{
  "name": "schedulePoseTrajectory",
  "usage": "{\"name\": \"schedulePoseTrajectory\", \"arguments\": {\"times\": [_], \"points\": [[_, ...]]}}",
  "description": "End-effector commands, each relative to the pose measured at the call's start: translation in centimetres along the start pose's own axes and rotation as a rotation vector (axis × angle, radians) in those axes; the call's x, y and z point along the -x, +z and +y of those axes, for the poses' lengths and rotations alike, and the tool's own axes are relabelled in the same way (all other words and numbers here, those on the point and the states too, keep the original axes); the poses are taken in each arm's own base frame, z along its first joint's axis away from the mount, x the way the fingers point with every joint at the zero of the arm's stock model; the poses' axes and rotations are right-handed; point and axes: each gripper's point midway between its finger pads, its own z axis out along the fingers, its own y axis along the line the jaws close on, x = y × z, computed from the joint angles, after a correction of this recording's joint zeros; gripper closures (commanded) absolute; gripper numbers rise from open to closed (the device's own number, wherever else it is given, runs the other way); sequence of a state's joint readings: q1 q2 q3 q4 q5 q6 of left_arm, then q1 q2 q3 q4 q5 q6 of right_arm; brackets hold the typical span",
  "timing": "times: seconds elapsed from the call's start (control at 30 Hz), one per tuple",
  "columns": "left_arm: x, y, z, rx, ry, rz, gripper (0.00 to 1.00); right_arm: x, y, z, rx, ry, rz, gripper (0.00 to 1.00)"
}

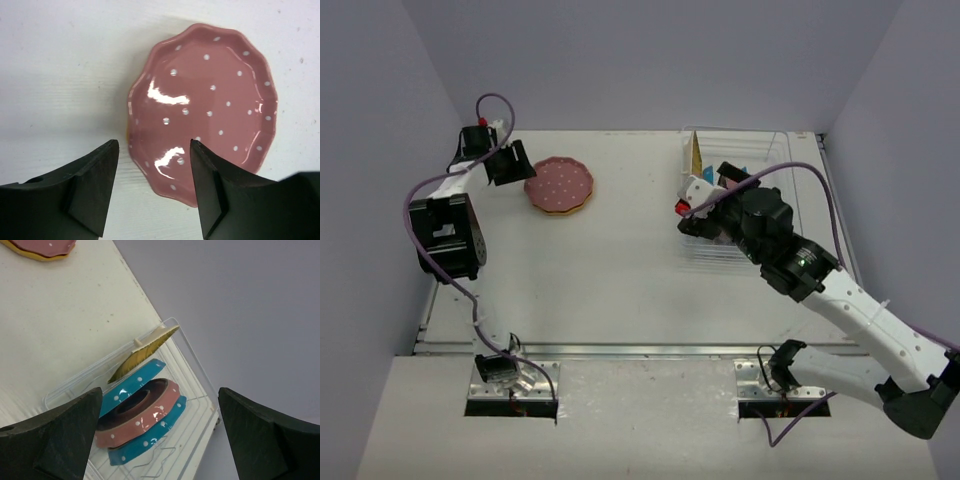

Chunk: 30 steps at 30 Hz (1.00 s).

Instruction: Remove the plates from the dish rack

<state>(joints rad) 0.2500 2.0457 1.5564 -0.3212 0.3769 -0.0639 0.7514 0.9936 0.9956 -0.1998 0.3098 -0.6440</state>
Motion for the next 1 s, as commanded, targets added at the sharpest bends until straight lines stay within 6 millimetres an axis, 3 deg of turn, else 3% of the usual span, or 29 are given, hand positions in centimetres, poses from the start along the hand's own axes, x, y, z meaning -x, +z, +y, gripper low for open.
{"name": "schedulePoseTrajectory", "arguments": {"times": [0.0, 0.03, 0.13, 0.3, 0.47, 0.67, 0.97], "points": [[3.1, -3.1, -0.7, 0.221, 0.232, -0.130, 0.43, -0.6, 0.0, -4.3, -0.060, 0.348, 0.061, 0.01], [3.2, -3.1, -0.6, 0.249, 0.247, -0.134, 0.43, -1.2, 0.4, -3.0, -0.022, 0.391, 0.091, 0.01], [4.3, -6.1, -0.8, 0.307, 0.283, -0.204, 0.38, -5.0, 0.6, -4.9, -0.044, 0.598, 0.224, 0.01], [5.1, -10.8, -3.9, 0.231, 0.321, -0.282, 0.28, -10.3, 0.8, -3.6, 0.012, 0.875, 0.405, 0.08], [4.6, -15.3, -6.6, 0.173, 0.367, -0.338, 0.22, -15.2, 1.3, -3.9, 0.004, 0.992, 0.525, 0.17], [3.6, -19.1, -8.1, 0.152, 0.412, -0.383, 0.17, -17.9, 1.8, -2.5, 0.034, 0.971, 0.598, 0.24], [3.1, -20.0, -8.7, 0.133, 0.414, -0.387, 0.17, -20.3, 2.5, -0.9, 0.024, 0.966, 0.649, 0.27]]}}
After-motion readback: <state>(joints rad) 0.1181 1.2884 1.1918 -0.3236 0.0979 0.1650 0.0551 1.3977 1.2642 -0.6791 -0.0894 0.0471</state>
